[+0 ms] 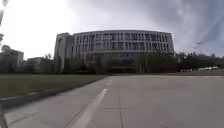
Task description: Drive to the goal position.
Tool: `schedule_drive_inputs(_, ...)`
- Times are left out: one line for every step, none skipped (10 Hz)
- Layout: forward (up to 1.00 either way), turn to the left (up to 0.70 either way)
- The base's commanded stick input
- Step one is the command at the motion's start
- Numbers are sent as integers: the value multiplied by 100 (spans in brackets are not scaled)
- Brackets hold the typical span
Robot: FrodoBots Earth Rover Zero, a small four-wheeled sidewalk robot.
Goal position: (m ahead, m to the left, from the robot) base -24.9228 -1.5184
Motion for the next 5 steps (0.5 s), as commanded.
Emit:
schedule_drive_inputs(-69,0)
schedule_drive_inputs(-58,0)
schedule_drive_inputs(-50,0)
schedule_drive_inputs(-50,0)
schedule_drive_inputs(-50,0)
